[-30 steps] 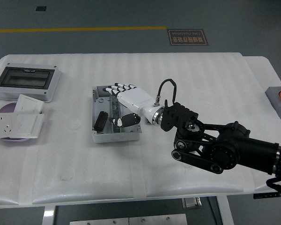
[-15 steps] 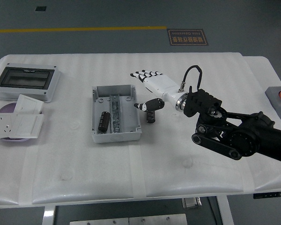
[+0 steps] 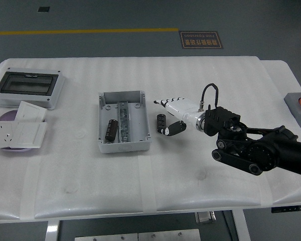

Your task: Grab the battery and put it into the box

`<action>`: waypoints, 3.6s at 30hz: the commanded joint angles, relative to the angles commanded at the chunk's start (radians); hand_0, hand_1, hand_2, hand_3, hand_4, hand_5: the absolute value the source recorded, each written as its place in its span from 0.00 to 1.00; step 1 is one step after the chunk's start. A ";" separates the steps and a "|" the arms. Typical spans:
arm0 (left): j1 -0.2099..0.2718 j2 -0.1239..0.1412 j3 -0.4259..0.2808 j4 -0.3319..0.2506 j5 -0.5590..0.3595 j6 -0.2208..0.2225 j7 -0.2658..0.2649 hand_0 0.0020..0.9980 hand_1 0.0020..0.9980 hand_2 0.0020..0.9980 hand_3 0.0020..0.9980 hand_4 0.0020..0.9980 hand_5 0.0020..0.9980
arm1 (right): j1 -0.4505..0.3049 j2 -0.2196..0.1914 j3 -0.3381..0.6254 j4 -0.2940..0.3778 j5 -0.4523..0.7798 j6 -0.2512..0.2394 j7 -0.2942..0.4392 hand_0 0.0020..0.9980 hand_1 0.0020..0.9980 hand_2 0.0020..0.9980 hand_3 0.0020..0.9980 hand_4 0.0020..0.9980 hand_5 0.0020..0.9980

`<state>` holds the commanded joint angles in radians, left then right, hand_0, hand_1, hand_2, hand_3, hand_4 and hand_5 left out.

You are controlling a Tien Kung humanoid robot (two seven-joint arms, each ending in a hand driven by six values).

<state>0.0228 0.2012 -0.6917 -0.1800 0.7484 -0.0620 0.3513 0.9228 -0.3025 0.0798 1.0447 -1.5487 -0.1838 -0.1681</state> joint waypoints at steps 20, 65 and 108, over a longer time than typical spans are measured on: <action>-0.007 0.002 0.022 0.000 -0.023 0.004 -0.010 0.65 0.66 0.62 0.56 0.43 0.43 | 0.006 0.018 -0.045 -0.046 0.018 -0.033 0.014 0.90 0.89 0.87 0.99 0.80 0.48; -0.011 -0.002 0.021 0.000 -0.019 0.005 -0.014 0.65 0.66 0.62 0.56 0.44 0.47 | -0.013 0.064 0.127 0.149 -0.034 -0.064 0.003 0.80 0.71 0.69 0.73 0.59 0.33; 0.017 -0.014 -0.007 0.000 0.009 -0.006 -0.003 0.65 0.66 0.62 0.56 0.43 0.45 | -0.450 -0.130 0.906 0.305 -0.010 -0.077 0.085 1.00 0.89 0.86 0.99 0.91 0.58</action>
<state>0.0395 0.1868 -0.6991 -0.1800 0.7570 -0.0678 0.3481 0.4732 -0.4327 0.9857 1.3493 -1.5585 -0.2607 -0.0833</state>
